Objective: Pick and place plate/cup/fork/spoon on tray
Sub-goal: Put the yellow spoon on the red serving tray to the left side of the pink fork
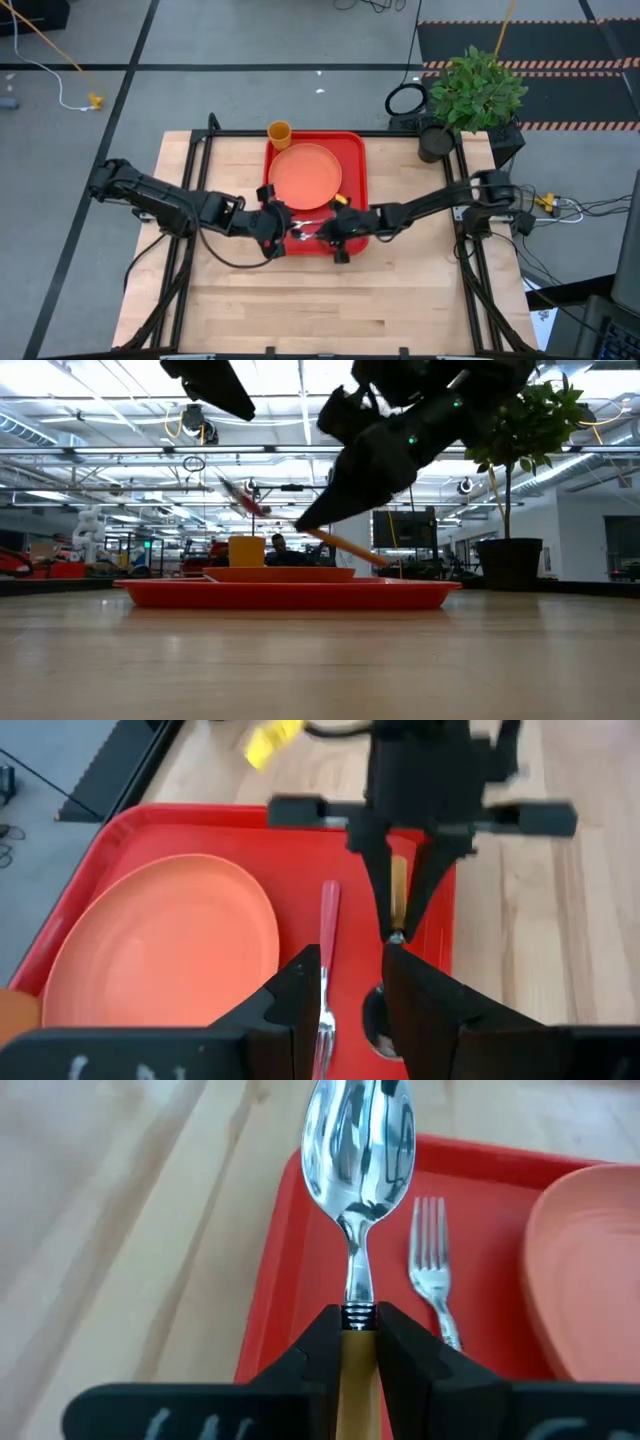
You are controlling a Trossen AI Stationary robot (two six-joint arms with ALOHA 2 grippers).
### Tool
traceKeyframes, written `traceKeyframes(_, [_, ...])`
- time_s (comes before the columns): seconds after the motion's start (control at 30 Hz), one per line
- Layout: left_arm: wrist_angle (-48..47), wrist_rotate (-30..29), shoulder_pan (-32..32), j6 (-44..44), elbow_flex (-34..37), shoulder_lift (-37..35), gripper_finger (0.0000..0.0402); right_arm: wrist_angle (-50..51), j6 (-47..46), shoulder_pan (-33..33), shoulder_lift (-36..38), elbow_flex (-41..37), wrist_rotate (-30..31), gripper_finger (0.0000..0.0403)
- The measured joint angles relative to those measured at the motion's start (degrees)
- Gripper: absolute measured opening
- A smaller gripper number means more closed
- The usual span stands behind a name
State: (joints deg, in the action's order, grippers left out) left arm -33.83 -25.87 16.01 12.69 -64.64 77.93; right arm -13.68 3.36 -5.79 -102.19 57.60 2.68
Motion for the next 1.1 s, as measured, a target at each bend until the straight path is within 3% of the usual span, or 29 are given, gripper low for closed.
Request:
traceKeyframes(0.47, [-1.67, -2.83, 2.01, 4.38, -0.02, 0.0, 0.0113, 0.27, 4.56, -0.5, -11.39, 7.83, -1.38, 0.0036])
traceKeyframes(1.1, [-0.12, -2.86, 1.97, 2.46, -0.01, 0.04, 0.0113, 2.34, -1.16, 2.1, -11.44, 7.56, -1.18, 0.0036])
